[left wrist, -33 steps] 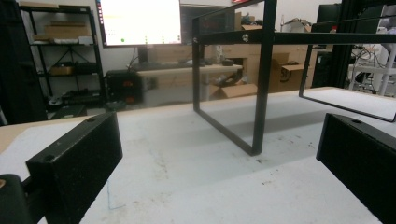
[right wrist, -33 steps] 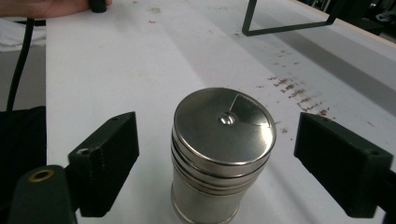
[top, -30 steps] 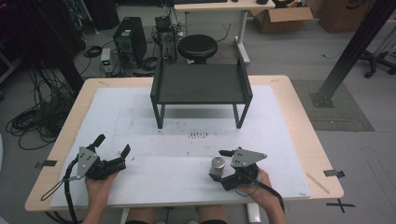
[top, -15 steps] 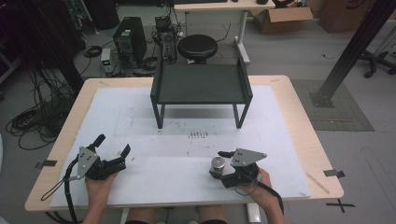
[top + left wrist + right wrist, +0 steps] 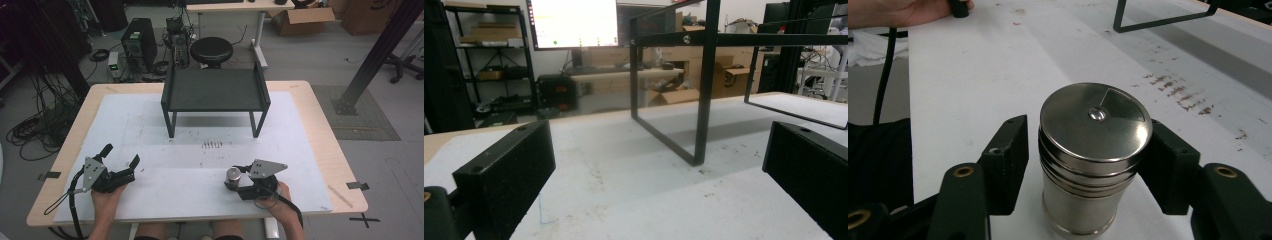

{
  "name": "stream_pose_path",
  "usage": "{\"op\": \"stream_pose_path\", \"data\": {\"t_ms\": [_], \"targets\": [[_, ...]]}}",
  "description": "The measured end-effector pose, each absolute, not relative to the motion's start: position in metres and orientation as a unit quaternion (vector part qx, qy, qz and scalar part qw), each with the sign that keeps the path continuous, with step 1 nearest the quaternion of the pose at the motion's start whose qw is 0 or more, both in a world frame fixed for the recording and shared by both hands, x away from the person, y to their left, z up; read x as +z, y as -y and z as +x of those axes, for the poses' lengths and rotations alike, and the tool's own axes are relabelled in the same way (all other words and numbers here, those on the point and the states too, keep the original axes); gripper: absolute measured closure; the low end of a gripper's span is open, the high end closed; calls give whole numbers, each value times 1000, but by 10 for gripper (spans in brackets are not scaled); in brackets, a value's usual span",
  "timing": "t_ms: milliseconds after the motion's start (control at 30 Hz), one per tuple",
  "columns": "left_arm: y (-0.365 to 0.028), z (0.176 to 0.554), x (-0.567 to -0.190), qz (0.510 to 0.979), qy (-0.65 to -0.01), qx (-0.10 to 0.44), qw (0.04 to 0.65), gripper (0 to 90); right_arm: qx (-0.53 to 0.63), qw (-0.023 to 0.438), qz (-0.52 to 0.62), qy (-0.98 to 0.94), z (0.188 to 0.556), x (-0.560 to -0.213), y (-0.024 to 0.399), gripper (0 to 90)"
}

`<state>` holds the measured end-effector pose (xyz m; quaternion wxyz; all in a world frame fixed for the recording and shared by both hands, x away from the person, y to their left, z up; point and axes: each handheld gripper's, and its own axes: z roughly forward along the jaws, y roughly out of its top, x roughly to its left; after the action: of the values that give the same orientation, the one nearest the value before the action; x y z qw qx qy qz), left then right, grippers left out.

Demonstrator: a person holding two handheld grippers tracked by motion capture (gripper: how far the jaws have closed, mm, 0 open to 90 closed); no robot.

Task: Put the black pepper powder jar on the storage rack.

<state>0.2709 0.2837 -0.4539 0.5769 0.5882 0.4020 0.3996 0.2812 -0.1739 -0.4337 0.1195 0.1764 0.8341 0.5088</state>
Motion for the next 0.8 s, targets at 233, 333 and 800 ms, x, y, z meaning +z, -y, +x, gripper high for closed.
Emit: {"op": "stream_pose_path", "data": {"t_ms": [233,333,800], "targets": [[-284,271,-454,588,-402,399,577,8,516,122,181,-828,282,-435,176,480],[-284,271,-454,588,-402,399,577,8,518,122,183,-827,282,-436,177,483],[-284,271,-454,589,-402,399,576,10,524,122,191,-821,281,-437,177,487]]}}
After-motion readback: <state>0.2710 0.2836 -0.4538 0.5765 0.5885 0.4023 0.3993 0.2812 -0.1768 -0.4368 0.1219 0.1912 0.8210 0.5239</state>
